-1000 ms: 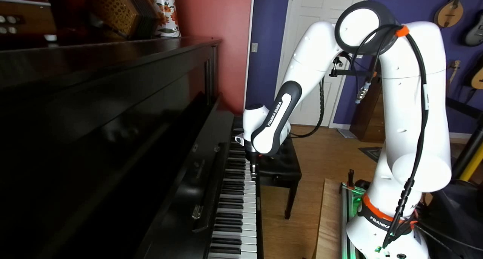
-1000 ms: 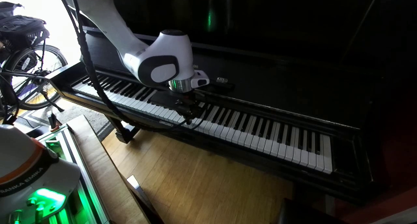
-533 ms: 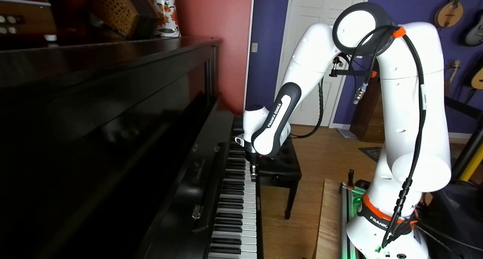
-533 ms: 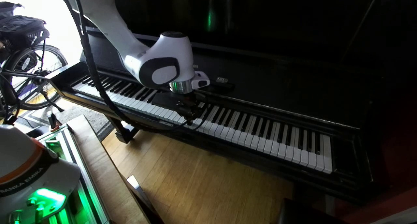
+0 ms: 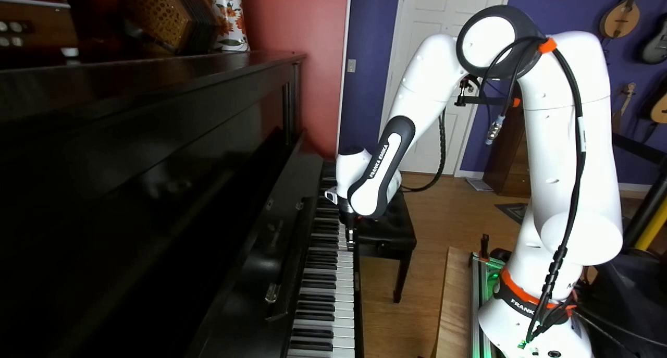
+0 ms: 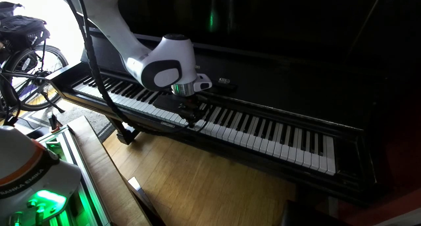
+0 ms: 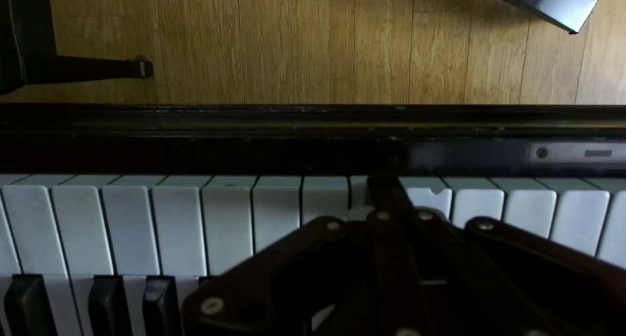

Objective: Press a white button in the middle of the piano

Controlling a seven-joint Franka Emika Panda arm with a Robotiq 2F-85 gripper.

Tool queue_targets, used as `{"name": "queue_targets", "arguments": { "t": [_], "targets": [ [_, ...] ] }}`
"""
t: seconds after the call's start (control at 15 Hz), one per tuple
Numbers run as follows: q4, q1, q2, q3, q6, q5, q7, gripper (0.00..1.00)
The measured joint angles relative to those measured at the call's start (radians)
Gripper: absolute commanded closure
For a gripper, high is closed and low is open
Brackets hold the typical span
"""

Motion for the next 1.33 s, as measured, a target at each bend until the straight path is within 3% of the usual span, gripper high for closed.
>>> {"name": "queue_targets", "arguments": {
  "t": [1.33],
  "targets": [
    [0.006,-0.016,-0.006,0.004,0.001,-0.021,-0.001,1.0]
  ]
}}
